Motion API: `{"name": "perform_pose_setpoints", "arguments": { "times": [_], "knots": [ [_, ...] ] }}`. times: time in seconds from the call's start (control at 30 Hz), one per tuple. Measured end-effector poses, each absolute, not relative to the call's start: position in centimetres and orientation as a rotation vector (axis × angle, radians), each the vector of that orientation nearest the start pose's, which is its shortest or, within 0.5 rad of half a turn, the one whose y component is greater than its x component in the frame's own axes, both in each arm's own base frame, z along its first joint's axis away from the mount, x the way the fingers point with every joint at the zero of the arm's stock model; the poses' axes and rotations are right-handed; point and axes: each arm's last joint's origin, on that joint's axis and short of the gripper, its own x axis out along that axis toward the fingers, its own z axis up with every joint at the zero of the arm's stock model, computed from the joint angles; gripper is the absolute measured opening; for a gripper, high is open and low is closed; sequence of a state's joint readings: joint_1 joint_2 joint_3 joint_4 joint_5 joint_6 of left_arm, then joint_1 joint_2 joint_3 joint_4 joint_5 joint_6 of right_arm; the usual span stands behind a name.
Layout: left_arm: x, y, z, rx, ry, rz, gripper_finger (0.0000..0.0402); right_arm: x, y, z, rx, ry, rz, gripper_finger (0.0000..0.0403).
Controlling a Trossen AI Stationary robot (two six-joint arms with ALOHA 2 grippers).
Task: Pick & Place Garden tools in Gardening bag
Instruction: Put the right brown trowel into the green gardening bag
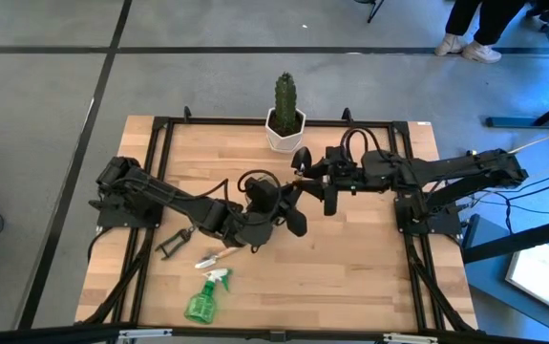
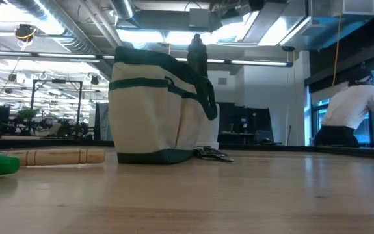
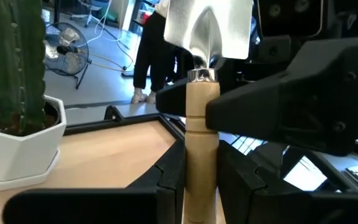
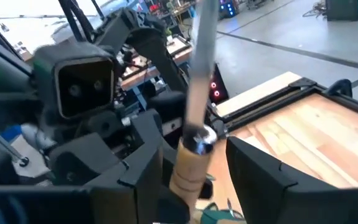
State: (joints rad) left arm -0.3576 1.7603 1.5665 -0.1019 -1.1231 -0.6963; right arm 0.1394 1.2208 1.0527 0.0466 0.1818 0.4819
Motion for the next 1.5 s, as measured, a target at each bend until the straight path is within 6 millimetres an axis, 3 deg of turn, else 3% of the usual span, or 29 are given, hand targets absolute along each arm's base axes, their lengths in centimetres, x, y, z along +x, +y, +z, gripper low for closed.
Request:
{"name": "perform_pose_setpoints", "arguments": {
  "times": [0.33, 0.73, 1.03, 1.27, 1.33, 1.5],
  "knots": [
    [38.2, -11.5, 35.1, -0.46, -0.05, 0.802, 0.0058, 27.6, 3.4, 36.1, 0.444, 0.074, -0.034, 0.0164],
    [38.3, -11.4, 35.0, -0.45, -0.039, 0.795, 0.0058, 27.6, 3.4, 35.8, 0.443, 0.106, -0.033, 0.007],
    [38.2, -11.4, 35.1, -0.409, 0.006, 0.75, 0.007, 27.5, 3.4, 35.7, 0.449, 0.141, 0.026, 0.0067],
    [35.1, -12.4, 36.0, -0.502, 0.207, 0.555, 0.0172, 26.6, 2.7, 35.8, 0.443, 0.228, 0.201, 0.0067],
    [33.9, -13.0, 36.3, -0.517, 0.229, 0.56, 0.0181, 26.5, 2.5, 35.8, 0.441, 0.248, 0.256, 0.0067],
    [31.9, -14.6, 38.3, -0.469, 0.072, 0.637, 0.018, 26.2, 2.1, 35.7, 0.451, 0.305, 0.487, 0.0067]
  ]
}}
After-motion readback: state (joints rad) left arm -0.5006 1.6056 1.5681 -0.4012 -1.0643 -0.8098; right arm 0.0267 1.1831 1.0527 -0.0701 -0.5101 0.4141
